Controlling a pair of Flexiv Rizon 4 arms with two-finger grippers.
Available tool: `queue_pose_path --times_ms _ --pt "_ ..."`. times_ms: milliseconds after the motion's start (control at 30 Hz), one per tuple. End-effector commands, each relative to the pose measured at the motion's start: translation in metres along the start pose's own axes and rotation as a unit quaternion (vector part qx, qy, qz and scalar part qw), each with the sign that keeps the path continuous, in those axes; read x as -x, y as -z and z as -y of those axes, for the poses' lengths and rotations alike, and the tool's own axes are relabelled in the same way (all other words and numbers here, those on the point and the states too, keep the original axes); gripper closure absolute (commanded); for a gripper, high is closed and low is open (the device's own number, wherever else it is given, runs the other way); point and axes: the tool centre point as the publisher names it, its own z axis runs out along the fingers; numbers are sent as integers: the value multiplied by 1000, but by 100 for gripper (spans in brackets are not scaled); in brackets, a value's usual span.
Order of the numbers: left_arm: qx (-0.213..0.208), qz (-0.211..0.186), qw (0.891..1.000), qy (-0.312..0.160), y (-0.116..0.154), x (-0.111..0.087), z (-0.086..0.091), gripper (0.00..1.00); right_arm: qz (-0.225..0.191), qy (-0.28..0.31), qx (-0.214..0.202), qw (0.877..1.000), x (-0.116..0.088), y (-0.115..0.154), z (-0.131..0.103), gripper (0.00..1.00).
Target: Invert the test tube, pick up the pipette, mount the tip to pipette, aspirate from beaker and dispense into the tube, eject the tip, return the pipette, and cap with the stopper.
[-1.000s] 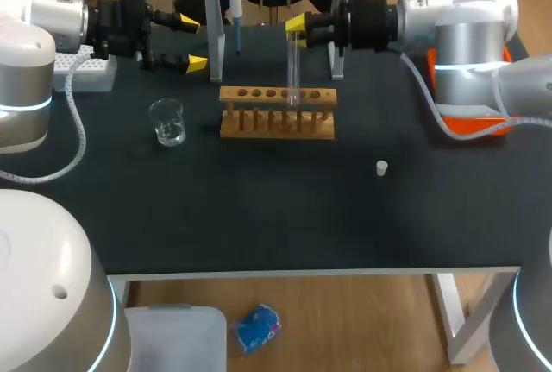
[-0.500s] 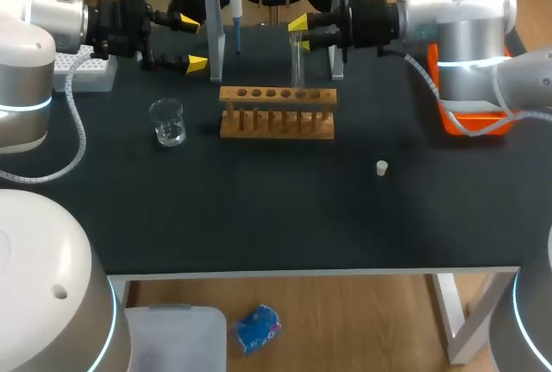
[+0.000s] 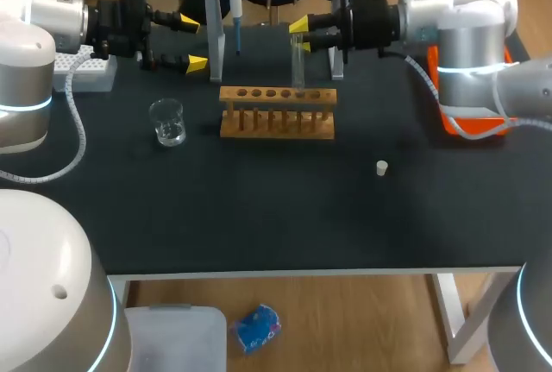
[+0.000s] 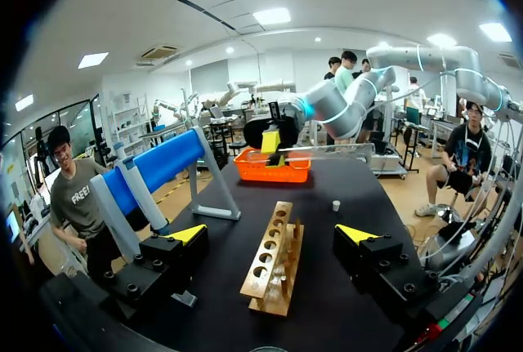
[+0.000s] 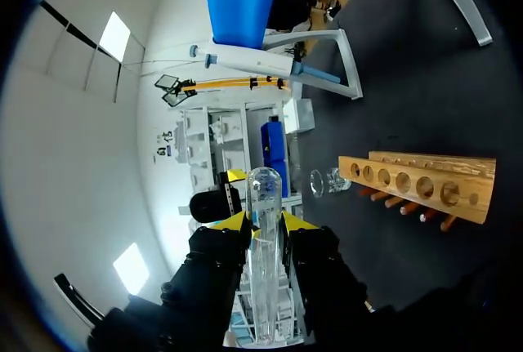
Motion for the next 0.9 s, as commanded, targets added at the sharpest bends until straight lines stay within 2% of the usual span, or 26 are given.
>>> queue_pose_path --times_ms 33,67,100,167,200,233,300,700,767,833,900 --pt "1 -1 1000 0 1 0 1 0 1 0 1 1000 -1 1 1 100" --pt "1 -1 1000 0 1 0 1 0 1 0 1 1000 -1 1 1 100" --pt "33 38 997 -60 4 1 11 0 1 0 1 1000 -1 1 1 100" --pt "48 100 977 -180 9 -6 33 0 1 0 1 1000 -1 1 1 100" --pt "60 131 964 -225 10 -10 42 0 1 0 1 1000 -1 1 1 100" --pt "58 146 956 -247 11 -13 49 0 1 0 1 1000 -1 1 1 100" --pt "87 166 949 -254 10 -14 54 0 1 0 1 1000 -1 1 1 100" --pt "87 166 949 -254 10 -14 54 0 1 0 1 1000 -1 1 1 100" --pt "58 172 935 -304 5 -17 57 0 1 0 1 1000 -1 1 1 100" --pt "38 180 915 -359 1 -21 62 0 1 0 1 1000 -1 1 1 100" --pt "9 193 903 -383 -1 -24 64 0 1 0 1 1000 -1 1 1 100"
